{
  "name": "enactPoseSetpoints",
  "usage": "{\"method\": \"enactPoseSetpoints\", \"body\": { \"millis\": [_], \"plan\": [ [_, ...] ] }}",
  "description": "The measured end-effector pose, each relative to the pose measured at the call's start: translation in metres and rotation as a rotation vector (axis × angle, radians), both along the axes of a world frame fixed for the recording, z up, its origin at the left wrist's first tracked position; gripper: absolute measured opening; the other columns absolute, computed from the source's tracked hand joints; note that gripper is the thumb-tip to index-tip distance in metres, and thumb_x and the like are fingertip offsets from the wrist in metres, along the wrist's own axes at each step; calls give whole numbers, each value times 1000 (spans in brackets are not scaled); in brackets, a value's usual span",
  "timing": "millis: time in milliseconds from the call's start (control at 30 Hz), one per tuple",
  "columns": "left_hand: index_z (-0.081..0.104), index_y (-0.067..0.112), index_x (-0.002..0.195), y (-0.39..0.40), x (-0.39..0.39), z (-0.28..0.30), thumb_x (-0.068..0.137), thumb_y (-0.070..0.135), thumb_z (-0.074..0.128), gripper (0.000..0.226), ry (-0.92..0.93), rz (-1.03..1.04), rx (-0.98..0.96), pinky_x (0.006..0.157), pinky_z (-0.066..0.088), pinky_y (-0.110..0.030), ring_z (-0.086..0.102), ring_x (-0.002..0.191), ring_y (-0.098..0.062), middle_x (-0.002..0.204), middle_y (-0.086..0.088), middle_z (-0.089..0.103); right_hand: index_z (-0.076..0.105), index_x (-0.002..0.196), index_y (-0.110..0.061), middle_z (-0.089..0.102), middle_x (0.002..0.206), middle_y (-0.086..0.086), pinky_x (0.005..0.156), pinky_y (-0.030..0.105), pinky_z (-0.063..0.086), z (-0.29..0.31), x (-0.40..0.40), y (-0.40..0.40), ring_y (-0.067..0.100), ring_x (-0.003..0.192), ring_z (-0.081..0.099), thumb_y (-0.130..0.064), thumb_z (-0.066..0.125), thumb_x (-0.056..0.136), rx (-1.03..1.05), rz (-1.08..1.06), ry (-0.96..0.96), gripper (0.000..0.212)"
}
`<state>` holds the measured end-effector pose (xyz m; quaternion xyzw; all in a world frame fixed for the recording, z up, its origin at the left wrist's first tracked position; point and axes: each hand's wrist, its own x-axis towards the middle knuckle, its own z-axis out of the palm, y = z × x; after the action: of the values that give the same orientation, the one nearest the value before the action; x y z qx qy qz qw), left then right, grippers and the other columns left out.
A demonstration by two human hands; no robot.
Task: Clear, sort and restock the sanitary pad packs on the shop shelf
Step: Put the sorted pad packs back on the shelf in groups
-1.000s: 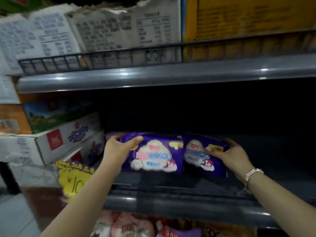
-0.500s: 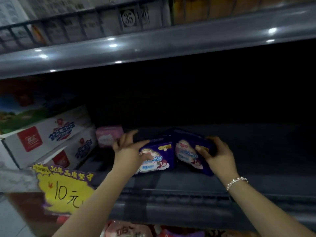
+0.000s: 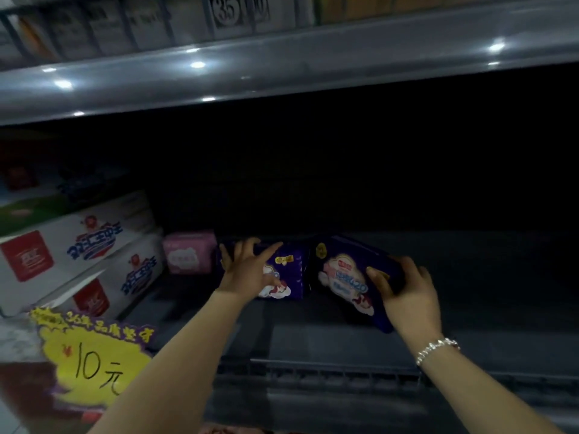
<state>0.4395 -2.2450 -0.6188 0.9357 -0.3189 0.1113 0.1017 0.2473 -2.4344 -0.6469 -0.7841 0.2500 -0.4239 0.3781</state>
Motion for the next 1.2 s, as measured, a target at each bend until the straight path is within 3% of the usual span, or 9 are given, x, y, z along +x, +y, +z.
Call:
{"method": "enactPoseSetpoints", "body": {
  "millis": [300,533,600,667,800,900,967,1067,1200],
  "plan": [
    [21,35,151,-16,42,-13,90,30,64,75,54,-84,-141,111,-18,-54,-7,148,-21,160,-6,7,63,113,-13,47,102,3,69,25,39,-2,3,1,21,85,52,-24,76,80,-52,30,-58,37],
    [27,33,150,-30,68,-28,91,21,64,70,15,-77,-224,106,-25,-52,-5,148,-29,158,-11,4,63,110,-15,49,102,3,65,-1,35,-5,5,-3,13,81,48,-22,74,82,-60,45,-93,32],
    [33,30,148,-31,65,-28,90,16,65,68,57,-88,-281,116,-11,-55,4,148,-29,157,-12,7,62,110,-15,51,102,4,65,0,36,-4,5,-1,13,82,48,-23,73,83,-54,46,-92,30],
    [44,27,141,-30,54,-20,91,17,64,55,178,-125,-460,120,12,-37,17,145,-25,155,-9,16,60,107,-17,55,104,5,66,0,36,-2,4,-1,12,84,49,-23,72,84,-33,68,-98,27],
    [51,43,129,-20,11,3,93,57,47,38,516,-245,-750,116,28,-34,37,137,-13,145,6,41,51,105,-26,60,103,1,66,12,38,1,2,2,13,89,55,-26,70,86,29,170,-63,27],
    [45,51,132,-13,-26,10,90,59,52,43,551,-353,-618,110,20,-20,29,135,-4,145,14,36,41,115,-31,58,96,-15,63,7,42,5,-1,7,0,82,56,-24,64,91,90,337,11,34],
    [47,50,125,-12,-42,12,87,46,62,41,425,-373,-449,107,8,-16,14,142,-5,153,12,24,34,125,-33,50,107,-26,76,6,45,5,-2,8,-7,92,54,-20,60,93,109,463,50,43],
    [50,45,130,-10,-50,15,78,53,70,56,177,-354,-261,106,-17,-17,2,146,-7,154,16,23,32,133,-35,46,126,-25,100,17,44,1,-1,6,-12,114,48,-16,55,96,143,620,101,48],
    [28,48,145,-16,-61,12,82,58,63,73,123,-342,-35,119,7,-40,16,139,-18,150,9,25,27,137,-47,42,134,-22,95,8,42,2,-2,7,-6,124,43,-21,52,97,186,731,166,54]
  ]
}}
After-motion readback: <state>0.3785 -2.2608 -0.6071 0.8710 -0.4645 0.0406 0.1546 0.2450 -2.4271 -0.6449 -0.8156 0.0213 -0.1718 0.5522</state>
